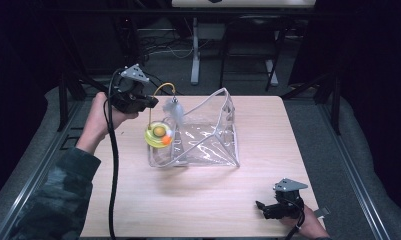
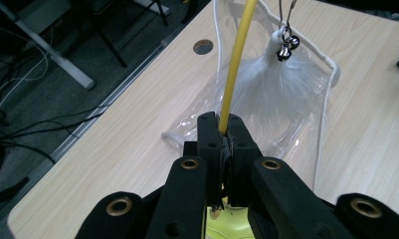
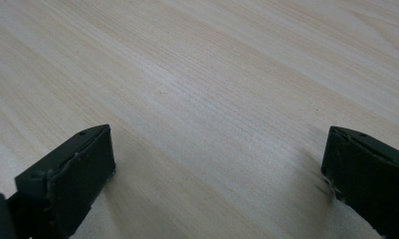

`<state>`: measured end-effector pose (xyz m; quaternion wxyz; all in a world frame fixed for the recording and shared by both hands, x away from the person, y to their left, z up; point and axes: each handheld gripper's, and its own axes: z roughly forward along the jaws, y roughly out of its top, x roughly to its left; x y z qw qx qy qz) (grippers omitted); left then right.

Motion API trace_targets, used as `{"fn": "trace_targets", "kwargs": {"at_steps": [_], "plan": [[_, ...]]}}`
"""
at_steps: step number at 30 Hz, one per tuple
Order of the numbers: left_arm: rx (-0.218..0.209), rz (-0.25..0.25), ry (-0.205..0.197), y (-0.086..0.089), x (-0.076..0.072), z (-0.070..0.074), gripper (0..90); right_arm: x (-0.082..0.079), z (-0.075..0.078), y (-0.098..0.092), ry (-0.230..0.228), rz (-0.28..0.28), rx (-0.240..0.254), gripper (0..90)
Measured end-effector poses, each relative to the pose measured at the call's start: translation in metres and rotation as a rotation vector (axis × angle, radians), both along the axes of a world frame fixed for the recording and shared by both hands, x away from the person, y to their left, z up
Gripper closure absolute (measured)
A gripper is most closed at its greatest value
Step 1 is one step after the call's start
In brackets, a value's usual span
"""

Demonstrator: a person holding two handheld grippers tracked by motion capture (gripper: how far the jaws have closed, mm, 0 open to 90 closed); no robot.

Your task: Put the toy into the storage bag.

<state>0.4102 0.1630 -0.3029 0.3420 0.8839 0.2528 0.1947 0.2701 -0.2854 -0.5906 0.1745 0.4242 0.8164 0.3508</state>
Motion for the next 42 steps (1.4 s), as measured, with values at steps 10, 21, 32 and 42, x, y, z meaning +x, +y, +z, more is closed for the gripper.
{"fn": "trace_targets", "kwargs": {"at_steps": [10, 21, 32, 42], "plan": [[-0.001, -0.019, 0.013, -0.013, 0.006, -0.008, 88.1, -0.001, 0.000, 0.000, 0.001, -0.009, 0.002, 0.0], [0.001, -0.045, 0.028, -0.027, 0.011, -0.016, 88.1, -0.001, 0.000, 0.000, 0.004, -0.004, -0.009, 0.0], [-0.001, -0.056, 0.066, -0.041, 0.018, -0.035, 88.1, -0.001, 0.000, 0.000, 0.005, -0.008, -0.009, 0.0], [0.010, -0.056, 0.088, -0.052, 0.025, -0.051, 88.0, -0.001, 0.000, 0.000, 0.008, -0.005, -0.009, 0.0]]}}
